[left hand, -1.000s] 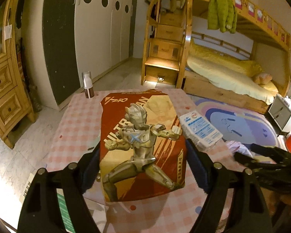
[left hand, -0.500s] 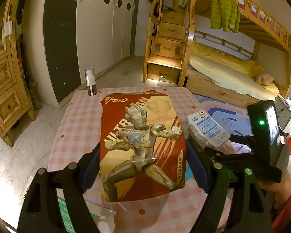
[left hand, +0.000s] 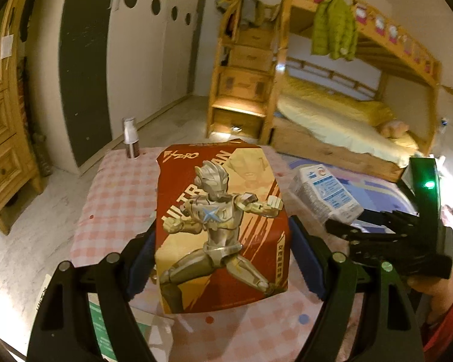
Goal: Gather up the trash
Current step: 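Carry the red card to the bin with the left gripper while the right gripper drops the milk carton in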
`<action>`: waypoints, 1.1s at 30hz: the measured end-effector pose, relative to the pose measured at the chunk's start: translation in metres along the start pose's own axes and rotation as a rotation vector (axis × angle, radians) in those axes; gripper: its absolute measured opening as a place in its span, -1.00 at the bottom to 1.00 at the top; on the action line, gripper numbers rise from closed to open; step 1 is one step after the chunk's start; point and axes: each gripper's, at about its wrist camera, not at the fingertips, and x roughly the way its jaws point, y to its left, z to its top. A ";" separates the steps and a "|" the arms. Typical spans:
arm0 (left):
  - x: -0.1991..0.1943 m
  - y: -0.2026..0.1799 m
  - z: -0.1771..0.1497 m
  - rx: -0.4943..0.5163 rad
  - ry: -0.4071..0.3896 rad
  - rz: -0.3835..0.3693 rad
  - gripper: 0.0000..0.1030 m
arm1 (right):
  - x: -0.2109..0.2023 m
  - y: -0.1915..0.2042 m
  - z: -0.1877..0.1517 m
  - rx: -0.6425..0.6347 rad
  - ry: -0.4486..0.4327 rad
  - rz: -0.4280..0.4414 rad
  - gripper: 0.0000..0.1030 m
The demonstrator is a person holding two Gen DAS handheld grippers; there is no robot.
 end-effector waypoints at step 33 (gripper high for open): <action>0.068 -0.230 -0.018 0.389 0.115 -0.380 0.52 | -0.091 -0.169 -0.108 0.362 -0.011 -0.312 0.39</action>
